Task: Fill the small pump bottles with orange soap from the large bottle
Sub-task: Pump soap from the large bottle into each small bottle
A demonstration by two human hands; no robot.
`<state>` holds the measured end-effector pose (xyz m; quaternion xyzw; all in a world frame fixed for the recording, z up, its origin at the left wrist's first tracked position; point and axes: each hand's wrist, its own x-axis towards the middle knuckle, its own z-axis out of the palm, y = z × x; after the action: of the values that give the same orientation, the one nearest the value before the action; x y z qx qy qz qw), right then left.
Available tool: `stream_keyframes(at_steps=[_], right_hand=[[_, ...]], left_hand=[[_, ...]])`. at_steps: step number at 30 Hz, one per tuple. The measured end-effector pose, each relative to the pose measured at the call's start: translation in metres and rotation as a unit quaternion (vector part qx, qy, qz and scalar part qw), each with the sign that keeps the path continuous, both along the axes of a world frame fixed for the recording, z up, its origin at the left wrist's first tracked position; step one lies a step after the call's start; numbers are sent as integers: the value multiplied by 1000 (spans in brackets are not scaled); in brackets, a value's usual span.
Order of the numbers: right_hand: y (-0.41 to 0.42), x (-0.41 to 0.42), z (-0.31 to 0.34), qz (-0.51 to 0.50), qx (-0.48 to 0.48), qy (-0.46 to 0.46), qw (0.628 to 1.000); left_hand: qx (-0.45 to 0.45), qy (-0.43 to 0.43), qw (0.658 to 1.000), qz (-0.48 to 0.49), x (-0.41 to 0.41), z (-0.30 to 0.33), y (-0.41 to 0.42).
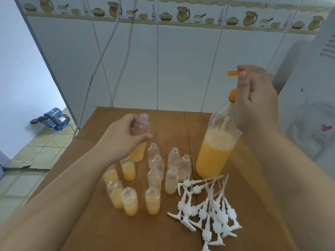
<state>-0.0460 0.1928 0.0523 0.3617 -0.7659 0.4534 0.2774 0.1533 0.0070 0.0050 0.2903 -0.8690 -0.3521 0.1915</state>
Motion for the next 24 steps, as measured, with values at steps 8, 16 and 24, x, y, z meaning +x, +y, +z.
stream_keyframes(at_steps=[8,16,24], right_hand=[[0,-2,-4,6,-29,7,1000],[-3,-2,-6,12,-52,7,999],[-4,-3,-6,11,-56,5,998]], left_hand=[[-39,-137,990,4,21,-39,1],[-107,-330,938,-22,14,-64,7],[-94,-386,918,-17,6,-74,5]])
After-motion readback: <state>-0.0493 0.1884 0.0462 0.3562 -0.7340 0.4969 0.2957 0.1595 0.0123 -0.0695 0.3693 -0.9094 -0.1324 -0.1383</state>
